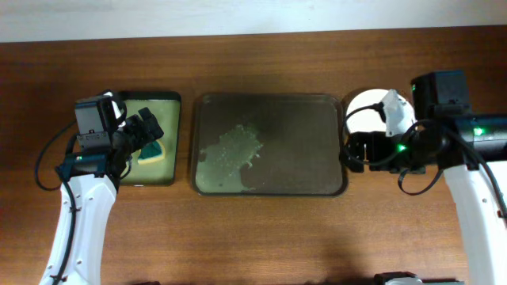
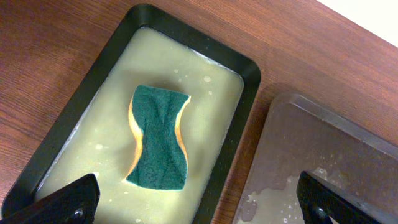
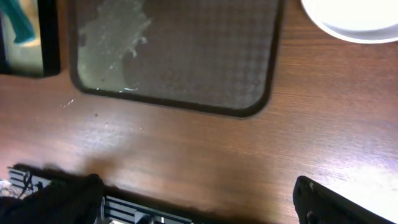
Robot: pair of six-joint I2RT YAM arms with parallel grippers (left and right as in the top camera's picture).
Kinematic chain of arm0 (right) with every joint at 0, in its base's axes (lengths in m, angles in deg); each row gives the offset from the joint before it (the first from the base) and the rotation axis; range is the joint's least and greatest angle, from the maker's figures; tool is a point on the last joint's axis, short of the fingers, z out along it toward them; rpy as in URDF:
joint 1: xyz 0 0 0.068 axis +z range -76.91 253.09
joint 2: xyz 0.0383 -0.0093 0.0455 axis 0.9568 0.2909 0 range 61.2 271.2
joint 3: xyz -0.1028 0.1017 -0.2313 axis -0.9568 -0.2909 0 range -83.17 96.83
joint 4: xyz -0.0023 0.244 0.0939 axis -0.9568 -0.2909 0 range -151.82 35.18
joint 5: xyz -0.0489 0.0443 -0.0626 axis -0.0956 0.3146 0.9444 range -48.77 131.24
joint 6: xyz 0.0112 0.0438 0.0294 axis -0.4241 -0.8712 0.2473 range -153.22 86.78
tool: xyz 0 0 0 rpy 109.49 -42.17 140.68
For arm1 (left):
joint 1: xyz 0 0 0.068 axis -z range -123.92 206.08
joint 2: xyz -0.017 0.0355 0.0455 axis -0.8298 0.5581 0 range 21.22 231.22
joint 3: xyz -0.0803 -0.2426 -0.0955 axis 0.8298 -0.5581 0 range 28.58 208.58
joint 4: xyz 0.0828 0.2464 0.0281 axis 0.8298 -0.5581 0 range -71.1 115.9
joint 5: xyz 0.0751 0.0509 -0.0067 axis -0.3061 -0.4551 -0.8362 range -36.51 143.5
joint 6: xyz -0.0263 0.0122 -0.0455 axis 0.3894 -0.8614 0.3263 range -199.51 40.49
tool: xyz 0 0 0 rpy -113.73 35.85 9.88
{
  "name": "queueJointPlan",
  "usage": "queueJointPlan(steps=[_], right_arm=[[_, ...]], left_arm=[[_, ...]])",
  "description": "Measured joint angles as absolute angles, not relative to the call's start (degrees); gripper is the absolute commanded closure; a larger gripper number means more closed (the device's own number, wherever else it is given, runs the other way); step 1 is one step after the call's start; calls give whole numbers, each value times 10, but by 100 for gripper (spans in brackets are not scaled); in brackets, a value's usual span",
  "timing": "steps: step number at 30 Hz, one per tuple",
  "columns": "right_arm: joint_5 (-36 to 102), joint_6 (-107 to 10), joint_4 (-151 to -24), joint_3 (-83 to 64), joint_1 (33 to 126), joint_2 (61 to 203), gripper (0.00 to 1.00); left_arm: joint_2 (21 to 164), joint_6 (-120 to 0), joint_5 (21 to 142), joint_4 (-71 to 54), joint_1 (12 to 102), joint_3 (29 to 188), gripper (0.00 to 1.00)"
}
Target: Clean dirty plates on tray and stack at the side
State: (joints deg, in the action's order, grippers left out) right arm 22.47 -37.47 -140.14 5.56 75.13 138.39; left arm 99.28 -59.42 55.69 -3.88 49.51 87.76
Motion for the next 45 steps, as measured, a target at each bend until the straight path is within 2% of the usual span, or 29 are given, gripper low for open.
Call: queueJointPlan(steps=[9, 14, 19, 24, 27, 30, 38, 42, 45], right_arm=[[257, -372, -1390, 49, 754, 1391, 2], [272, -368, -1189, -86, 754, 1268, 2], [275, -331, -957, -354, 754, 988, 2], [277, -319, -718, -583, 754, 819, 2], [277, -317, -634, -682, 754, 744, 2], [277, -317, -591, -750, 754, 694, 2], [302, -317, -533, -818, 727, 621, 2], [372, -317, -540, -823, 727, 621, 2], [416, -317, -591, -824, 727, 620, 2]], left_arm=[[993, -594, 557, -39, 495, 878, 1], [993, -594, 558, -38, 495, 878, 0], [993, -594, 557, -39, 495, 878, 1], [993, -594, 557, -39, 495, 878, 1], [993, -594, 557, -39, 495, 878, 1], [993, -594, 557, -39, 495, 878, 1], [993, -594, 557, -39, 495, 878, 1], [993, -594, 557, -39, 495, 878, 1], [993, -594, 557, -39, 495, 878, 1]])
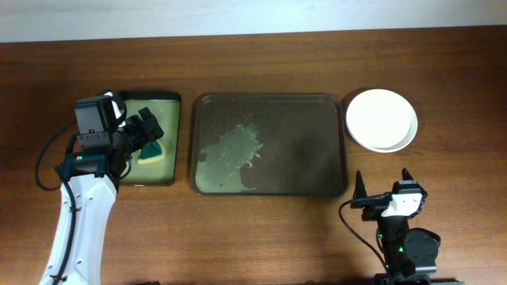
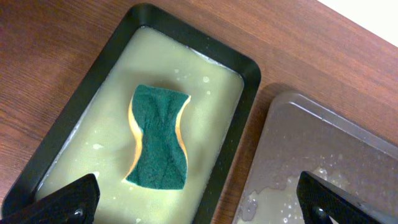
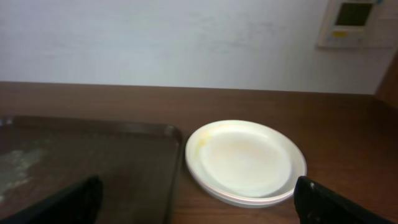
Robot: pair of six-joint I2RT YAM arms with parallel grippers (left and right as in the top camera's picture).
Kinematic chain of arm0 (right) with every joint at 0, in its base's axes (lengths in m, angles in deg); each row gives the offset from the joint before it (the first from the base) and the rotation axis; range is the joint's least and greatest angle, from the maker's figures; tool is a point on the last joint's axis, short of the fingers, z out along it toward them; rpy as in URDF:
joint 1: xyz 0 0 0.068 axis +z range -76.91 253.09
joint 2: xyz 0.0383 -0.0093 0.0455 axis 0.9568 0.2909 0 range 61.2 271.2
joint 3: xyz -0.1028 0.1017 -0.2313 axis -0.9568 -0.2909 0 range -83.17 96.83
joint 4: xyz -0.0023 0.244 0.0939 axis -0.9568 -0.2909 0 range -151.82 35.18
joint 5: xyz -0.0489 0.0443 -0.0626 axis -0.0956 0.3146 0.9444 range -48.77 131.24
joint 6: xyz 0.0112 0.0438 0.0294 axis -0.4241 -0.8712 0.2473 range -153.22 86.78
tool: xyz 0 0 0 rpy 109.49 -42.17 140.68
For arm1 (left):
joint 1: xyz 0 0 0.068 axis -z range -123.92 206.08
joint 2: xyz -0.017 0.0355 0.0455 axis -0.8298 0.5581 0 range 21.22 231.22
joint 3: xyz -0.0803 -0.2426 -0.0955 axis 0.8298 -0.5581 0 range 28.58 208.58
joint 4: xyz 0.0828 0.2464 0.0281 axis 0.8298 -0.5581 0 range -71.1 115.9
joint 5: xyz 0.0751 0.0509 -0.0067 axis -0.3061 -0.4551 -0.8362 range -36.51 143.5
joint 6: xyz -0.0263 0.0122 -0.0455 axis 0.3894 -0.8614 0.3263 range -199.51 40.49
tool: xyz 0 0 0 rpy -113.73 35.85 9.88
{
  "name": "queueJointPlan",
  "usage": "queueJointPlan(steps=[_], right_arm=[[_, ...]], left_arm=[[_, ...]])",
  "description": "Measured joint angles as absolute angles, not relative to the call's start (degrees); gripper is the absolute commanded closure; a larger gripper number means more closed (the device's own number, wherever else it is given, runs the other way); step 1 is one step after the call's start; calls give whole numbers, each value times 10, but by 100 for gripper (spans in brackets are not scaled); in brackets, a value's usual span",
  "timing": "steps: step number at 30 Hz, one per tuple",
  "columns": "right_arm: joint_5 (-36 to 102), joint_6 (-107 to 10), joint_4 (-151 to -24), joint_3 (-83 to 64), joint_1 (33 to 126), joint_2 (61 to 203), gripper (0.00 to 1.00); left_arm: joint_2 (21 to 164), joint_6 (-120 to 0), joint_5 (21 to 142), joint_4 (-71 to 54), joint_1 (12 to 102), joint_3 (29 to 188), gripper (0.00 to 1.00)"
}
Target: Clean dirty plates on tray and stack at the side
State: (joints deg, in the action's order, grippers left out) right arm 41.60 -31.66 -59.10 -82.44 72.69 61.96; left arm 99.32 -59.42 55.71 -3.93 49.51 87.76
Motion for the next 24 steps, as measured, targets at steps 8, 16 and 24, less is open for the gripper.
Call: queueJointPlan(steps=[8, 16, 24], right_arm=[[427, -317, -591, -825, 727, 619, 1], [428, -316, -591, -824, 727, 619, 2], [428, -316, -591, -824, 727, 619, 2]], left_arm=[[993, -594, 557, -39, 495, 878, 1], [993, -594, 557, -39, 495, 878, 1], [993, -594, 557, -43, 495, 878, 1]])
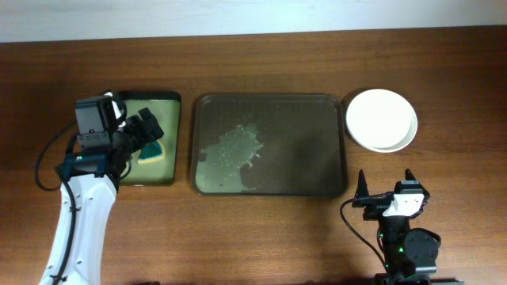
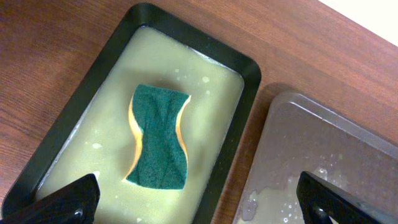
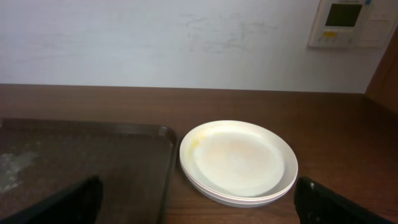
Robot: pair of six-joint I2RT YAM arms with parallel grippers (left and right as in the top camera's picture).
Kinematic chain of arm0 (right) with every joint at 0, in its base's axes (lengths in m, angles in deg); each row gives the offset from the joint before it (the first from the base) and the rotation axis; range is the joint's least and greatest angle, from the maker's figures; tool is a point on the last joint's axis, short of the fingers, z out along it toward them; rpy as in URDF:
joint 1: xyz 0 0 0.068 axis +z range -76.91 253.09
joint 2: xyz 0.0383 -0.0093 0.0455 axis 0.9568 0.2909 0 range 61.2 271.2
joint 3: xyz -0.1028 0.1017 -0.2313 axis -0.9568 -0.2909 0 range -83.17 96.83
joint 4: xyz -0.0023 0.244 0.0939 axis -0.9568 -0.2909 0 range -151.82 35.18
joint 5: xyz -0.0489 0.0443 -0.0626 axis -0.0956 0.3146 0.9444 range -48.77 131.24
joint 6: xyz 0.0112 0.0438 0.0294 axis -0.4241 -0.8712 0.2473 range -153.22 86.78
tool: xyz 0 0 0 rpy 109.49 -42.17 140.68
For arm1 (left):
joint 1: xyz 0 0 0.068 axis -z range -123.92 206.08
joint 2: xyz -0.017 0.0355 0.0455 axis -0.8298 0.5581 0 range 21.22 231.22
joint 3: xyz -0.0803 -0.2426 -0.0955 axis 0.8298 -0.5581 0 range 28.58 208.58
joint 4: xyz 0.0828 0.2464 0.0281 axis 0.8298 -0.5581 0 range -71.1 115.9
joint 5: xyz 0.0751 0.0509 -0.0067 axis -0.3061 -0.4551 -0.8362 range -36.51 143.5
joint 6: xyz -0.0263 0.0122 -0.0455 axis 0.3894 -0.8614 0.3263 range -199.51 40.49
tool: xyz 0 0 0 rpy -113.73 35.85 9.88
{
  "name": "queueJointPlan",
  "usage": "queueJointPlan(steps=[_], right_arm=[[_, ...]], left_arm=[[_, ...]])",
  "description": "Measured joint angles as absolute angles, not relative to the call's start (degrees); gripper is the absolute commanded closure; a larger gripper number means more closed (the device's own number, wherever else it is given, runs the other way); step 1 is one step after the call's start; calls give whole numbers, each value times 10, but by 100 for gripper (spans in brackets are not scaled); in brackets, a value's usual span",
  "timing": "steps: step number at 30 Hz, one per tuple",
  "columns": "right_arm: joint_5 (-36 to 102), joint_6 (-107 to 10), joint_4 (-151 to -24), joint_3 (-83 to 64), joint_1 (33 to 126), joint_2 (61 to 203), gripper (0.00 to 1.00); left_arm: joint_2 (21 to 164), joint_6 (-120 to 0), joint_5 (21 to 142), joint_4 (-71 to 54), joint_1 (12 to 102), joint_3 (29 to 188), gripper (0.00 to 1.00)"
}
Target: Clean dirty plates on tray and stack at the side
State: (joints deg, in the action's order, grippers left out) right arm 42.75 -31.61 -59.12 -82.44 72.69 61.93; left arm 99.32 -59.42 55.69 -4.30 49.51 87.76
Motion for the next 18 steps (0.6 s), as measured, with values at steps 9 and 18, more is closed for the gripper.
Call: queueJointPlan(steps=[9, 18], right_arm=[[429, -317, -591, -824, 727, 619, 2], [430, -316, -591, -824, 727, 618, 2]], left_arm=[[928, -634, 557, -126, 497, 815, 1], [468, -785, 611, 162, 502, 456, 1]])
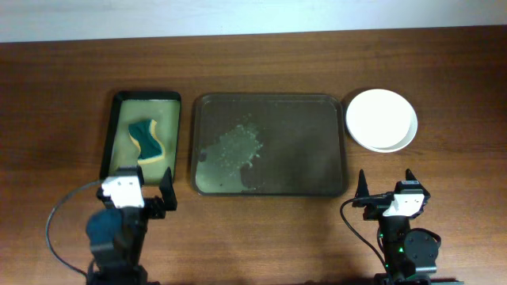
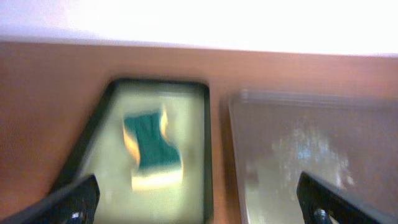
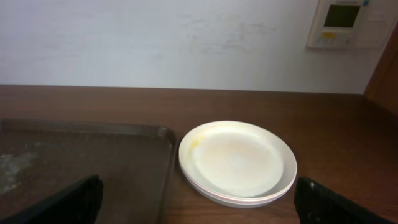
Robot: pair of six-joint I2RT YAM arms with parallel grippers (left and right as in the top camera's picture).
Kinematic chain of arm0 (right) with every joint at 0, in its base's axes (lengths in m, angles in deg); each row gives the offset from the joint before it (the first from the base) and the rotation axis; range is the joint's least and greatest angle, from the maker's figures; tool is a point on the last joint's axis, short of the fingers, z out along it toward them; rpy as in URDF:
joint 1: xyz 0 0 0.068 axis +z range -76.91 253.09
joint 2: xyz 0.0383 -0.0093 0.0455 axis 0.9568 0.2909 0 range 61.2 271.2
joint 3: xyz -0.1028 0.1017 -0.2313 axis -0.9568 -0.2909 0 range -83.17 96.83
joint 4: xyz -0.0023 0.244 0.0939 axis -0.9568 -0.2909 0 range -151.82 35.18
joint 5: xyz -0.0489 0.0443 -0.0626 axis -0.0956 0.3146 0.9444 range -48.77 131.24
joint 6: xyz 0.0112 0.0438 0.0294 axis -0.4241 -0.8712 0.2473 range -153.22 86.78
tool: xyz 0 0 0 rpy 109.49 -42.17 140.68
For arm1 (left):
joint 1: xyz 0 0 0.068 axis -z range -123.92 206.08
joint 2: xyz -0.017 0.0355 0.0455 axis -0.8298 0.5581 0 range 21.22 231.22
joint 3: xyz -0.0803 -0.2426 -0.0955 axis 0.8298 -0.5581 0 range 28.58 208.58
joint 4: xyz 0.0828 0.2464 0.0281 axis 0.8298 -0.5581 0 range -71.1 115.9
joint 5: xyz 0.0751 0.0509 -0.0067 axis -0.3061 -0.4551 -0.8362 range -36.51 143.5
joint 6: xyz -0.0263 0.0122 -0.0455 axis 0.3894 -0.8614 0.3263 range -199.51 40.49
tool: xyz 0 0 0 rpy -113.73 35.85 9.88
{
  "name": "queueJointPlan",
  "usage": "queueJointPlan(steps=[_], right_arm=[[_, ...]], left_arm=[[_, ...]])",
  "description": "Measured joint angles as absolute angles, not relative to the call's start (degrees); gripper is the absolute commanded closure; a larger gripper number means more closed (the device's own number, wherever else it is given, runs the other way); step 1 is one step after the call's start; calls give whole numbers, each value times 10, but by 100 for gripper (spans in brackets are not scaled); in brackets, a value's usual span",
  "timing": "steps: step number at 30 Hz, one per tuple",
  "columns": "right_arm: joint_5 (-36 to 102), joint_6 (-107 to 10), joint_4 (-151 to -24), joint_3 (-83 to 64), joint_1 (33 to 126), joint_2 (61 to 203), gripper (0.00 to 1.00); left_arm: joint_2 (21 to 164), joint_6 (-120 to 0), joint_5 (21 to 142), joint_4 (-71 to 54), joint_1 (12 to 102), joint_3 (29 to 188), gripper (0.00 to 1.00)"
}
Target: Clean dirty plates on tray and stack at the side
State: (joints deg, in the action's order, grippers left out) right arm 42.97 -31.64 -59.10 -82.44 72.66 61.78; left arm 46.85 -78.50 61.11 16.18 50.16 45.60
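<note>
A stack of white plates sits on the table right of the dark tray; in the right wrist view the plates lie ahead, past the tray's corner. A patch of suds lies on the tray, which holds no plates. My right gripper is at the front right, open and empty. At the front left my left gripper is open and empty too. Its view is blurred.
A black basin of soapy water stands left of the tray with a green and yellow sponge in it; the left wrist view shows the sponge ahead. Both arms are folded low at the table's front edge.
My left arm has gone from above the soap basin to the front left edge of the table, folded low. Its camera now looks along the table. The right arm has not moved.
First my right arm reached over the plates at the right and my left gripper hung open above the sponge basin. Then the right arm was folded at the front edge, the plate stack bare. Now the left arm is folded at the front as well.
</note>
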Motion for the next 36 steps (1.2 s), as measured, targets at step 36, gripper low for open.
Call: queueJointPlan(steps=[36], right_arm=[[430, -316, -591, -824, 727, 618, 2]], left_arm=[[221, -817, 524, 213, 512, 292, 1]])
